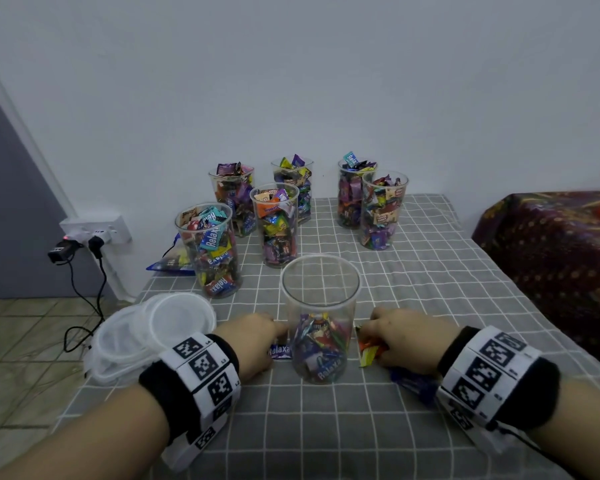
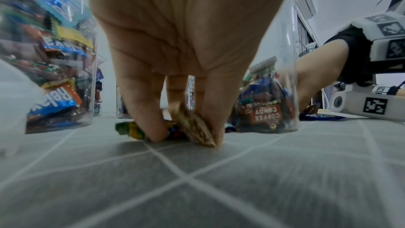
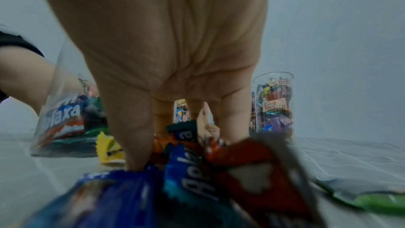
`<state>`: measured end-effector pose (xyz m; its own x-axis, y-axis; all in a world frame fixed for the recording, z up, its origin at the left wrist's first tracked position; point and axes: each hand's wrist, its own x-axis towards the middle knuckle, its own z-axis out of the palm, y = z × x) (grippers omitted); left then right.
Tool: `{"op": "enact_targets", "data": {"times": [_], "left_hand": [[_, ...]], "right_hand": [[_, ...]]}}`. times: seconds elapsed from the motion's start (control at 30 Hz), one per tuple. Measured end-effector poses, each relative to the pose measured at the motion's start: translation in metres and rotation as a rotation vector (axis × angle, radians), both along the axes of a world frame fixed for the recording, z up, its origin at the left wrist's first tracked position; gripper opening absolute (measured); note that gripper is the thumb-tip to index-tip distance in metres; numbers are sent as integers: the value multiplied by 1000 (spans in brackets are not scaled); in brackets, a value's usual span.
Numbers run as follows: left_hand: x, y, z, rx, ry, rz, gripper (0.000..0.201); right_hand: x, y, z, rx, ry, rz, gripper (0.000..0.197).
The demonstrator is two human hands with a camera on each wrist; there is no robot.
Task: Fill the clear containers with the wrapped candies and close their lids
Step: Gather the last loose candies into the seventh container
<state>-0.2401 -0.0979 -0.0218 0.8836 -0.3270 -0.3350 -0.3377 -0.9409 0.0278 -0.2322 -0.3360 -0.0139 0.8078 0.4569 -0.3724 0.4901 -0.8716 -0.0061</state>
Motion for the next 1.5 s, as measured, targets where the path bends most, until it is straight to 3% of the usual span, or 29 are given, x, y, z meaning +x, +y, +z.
{"op": "enact_targets", "data": {"times": [0.37, 0.57, 0.87, 1.07, 1.27, 1.5], "left_hand": [[1, -2, 2, 70, -46, 18, 33], [-1, 2, 10, -18, -158, 88, 29], [-2, 11, 35, -345, -461, 166, 22], [-4, 15, 51, -555, -569, 215, 22], [-8, 11, 67, -741, -589, 254, 17], [-9, 7, 76, -834, -626, 235, 19]], "right_hand": [[1, 1, 2, 87, -89, -26, 36], [1, -8, 9, 195, -182, -82, 28], [4, -13, 43, 641, -449, -184, 13], [-3, 8, 65, 934, -654, -58, 10], [-16, 37, 68, 928, -624, 109, 18], [-22, 43, 61, 781, -523, 113, 30]]}}
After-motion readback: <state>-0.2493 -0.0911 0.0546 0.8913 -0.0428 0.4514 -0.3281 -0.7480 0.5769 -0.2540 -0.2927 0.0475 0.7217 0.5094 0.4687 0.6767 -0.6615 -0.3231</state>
